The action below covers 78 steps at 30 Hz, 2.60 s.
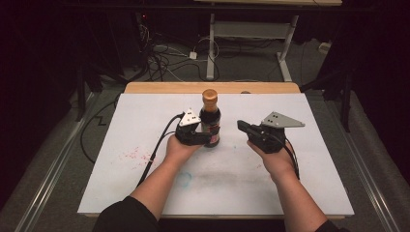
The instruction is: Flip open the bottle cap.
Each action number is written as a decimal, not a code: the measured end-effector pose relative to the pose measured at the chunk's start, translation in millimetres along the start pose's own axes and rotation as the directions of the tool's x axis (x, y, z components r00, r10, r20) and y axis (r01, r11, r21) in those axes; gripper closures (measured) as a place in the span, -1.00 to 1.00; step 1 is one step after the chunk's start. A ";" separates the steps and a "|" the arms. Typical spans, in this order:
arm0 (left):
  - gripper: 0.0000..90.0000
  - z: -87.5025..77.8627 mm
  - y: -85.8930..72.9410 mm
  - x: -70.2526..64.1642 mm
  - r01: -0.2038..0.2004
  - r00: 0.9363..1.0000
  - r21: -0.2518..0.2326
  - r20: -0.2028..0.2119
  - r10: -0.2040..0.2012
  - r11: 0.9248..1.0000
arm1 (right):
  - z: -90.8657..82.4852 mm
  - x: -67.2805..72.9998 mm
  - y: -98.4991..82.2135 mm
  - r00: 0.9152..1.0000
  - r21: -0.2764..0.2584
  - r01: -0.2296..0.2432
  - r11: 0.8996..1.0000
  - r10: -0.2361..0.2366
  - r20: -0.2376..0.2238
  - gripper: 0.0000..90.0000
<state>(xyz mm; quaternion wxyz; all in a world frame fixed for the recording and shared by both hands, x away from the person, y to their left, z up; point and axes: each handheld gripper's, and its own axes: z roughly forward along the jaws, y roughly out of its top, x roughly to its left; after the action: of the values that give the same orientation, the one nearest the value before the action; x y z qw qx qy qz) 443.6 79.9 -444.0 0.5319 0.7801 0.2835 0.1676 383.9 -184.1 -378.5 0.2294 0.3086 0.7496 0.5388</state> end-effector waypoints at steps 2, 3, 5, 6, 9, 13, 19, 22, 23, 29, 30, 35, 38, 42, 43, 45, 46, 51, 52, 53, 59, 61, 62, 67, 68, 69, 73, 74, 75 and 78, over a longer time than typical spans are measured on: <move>-0.36 0.5 -0.2 -0.1 0.000 1.000 -0.001 -0.001 0.000 1.000 | 2.6 3.4 5.9 1.000 -0.008 0.011 1.000 -0.011 -0.004 1.00; -0.36 0.5 -0.2 -0.1 0.000 1.000 -0.001 -0.001 0.000 1.000 | 2.6 3.4 5.9 1.000 -0.008 0.011 1.000 -0.011 -0.004 1.00; -0.36 1.3 -0.3 0.0 0.001 1.000 -0.004 -0.003 -0.001 1.000 | 6.2 8.0 16.3 1.000 -0.004 0.018 1.000 -0.018 -0.019 1.00; -0.36 1.7 -0.4 0.0 0.002 1.000 -0.006 -0.004 -0.002 1.000 | 7.4 9.1 20.4 1.000 -0.002 0.020 1.000 -0.020 -0.024 1.00; -0.35 1.9 -0.7 -0.6 0.001 1.000 -0.007 -0.006 -0.001 1.000 | 10.0 10.5 28.6 0.999 -0.007 0.030 1.000 -0.031 -0.035 1.00; -0.35 1.6 -0.8 -1.9 0.001 1.000 -0.005 -0.014 -0.001 1.000 | 17.4 11.1 47.9 0.998 0.014 0.025 1.000 -0.024 -0.051 1.00; -0.35 1.7 -1.1 -2.2 0.001 1.000 -0.006 -0.017 -0.002 1.000 | 24.2 12.5 66.1 0.997 0.027 0.033 0.999 -0.031 -0.075 1.00; -0.35 1.9 -1.8 -2.5 0.001 1.000 -0.012 -0.020 -0.001 1.000 | 26.5 13.0 73.1 0.996 0.040 0.039 0.998 -0.036 -0.078 1.00; -0.35 1.9 -1.8 -2.5 0.001 1.000 -0.012 -0.020 -0.001 1.000 | 26.5 13.0 73.1 0.996 0.040 0.039 0.998 -0.036 -0.078 1.00; -0.36 1.8 -1.8 -3.0 0.002 1.000 -0.013 -0.024 -0.002 1.000 | 32.3 13.0 80.8 0.994 0.063 0.056 0.996 -0.050 -0.093 1.00; -0.36 1.8 -1.7 -3.0 -0.001 1.000 -0.012 -0.023 0.001 1.000 | 33.9 12.2 82.2 0.994 0.071 0.060 0.996 -0.053 -0.092 1.00; -0.36 2.1 -1.7 -3.4 -0.006 1.000 -0.012 -0.024 0.005 1.000 | 36.7 10.6 84.1 0.994 0.087 0.071 0.994 -0.063 -0.087 1.00; -0.36 1.4 -1.4 -2.9 -0.003 1.000 -0.008 -0.019 0.003 1.000 | 39.4 9.1 85.4 0.994 0.093 0.076 0.993 -0.068 -0.090 1.00; -0.37 1.5 -1.0 -1.7 -0.005 1.000 -0.004 -0.013 0.005 1.000 | 40.6 10.8 88.0 0.993 0.096 0.088 0.992 -0.079 -0.091 1.00; -0.37 1.5 -1.0 -1.7 -0.005 1.000 -0.004 -0.013 0.005 1.000 | 40.6 11.1 88.8 0.992 0.096 0.092 0.991 -0.083 -0.092 1.00; -0.36 1.9 -0.5 -1.1 -0.004 1.000 -0.003 -0.012 0.004 1.000 | 41.0 11.5 89.5 0.992 0.099 0.093 0.991 -0.084 -0.090 1.00; -0.36 2.0 0.1 -1.5 -0.005 1.000 0.002 -0.016 0.005 1.000 | 41.4 12.3 90.6 0.993 0.108 0.096 0.990 -0.087 -0.086 1.00; -0.35 2.0 0.3 -2.5 -0.012 1.000 0.005 -0.022 0.012 1.000 | 40.8 11.8 92.4 0.992 0.121 0.105 0.987 -0.095 -0.087 1.00; -0.35 2.0 0.1 -3.0 -0.015 1.000 0.005 -0.025 0.015 1.000 | 40.6 11.8 92.7 0.992 0.124 0.107 0.987 -0.096 -0.087 1.00; -0.35 2.0 0.1 -3.0 -0.015 1.000 0.005 -0.025 0.015 1.000 | 40.6 11.8 92.7 0.992 0.124 0.107 0.987 -0.096 -0.087 1.00; -0.33 1.8 -0.1 -3.8 -0.021 0.999 0.006 -0.030 0.022 1.000 | 40.5 13.1 95.8 0.990 0.144 0.124 0.982 -0.113 -0.081 1.00; -0.33 1.9 -0.2 -4.2 -0.025 0.999 0.006 -0.033 0.025 1.000 | 40.1 13.1 96.3 0.990 0.148 0.125 0.981 -0.114 -0.082 1.00; -0.33 2.1 -0.4 -5.0 -0.027 0.999 0.004 -0.038 0.027 1.000 | 39.6 12.5 97.1 0.991 0.146 0.121 0.982 -0.110 -0.080 1.00; -0.33 2.0 -1.0 -5.6 -0.029 0.999 0.000 -0.041 0.029 1.000 | 39.4 13.6 99.3 0.989 0.161 0.135 0.978 -0.124 -0.078 1.00; -0.33 2.1 -1.2 -5.8 -0.029 0.999 -0.001 -0.044 0.029 1.000 | 39.7 13.8 100.0 0.989 0.165 0.136 0.977 -0.124 -0.079 1.00; -0.33 2.1 -1.3 -5.9 -0.029 0.999 -0.001 -0.045 0.029 1.000 | 39.8 13.9 100.3 0.989 0.167 0.136 0.977 -0.124 -0.078 1.00; -0.33 2.4 -1.5 -6.3 -0.031 0.998 -0.002 -0.050 0.031 1.000 | 40.4 13.9 103.2 0.989 0.185 0.139 0.973 -0.126 -0.080 1.00; -0.33 2.5 -1.5 -6.3 -0.032 0.998 -0.002 -0.050 0.032 0.999 | 40.6 13.8 104.1 0.988 0.190 0.143 0.971 -0.130 -0.082 1.00; -0.33 2.6 -1.5 -6.3 -0.032 0.998 -0.002 -0.051 0.032 0.999 | 40.7 14.0 104.9 0.988 0.196 0.142 0.970 -0.129 -0.081 1.00; -0.33 2.6 -1.5 -6.4 -0.033 0.998 0.000 -0.054 0.033 0.999 | 41.2 14.6 106.8 0.988 0.209 0.145 0.967 -0.131 -0.079 1.00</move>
<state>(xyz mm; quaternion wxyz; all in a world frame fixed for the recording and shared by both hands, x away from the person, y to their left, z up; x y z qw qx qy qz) 439.6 74.5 -446.1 0.5216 0.7796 0.2849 0.1976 424.6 -121.9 -290.2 0.2075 0.2608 0.8299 0.4474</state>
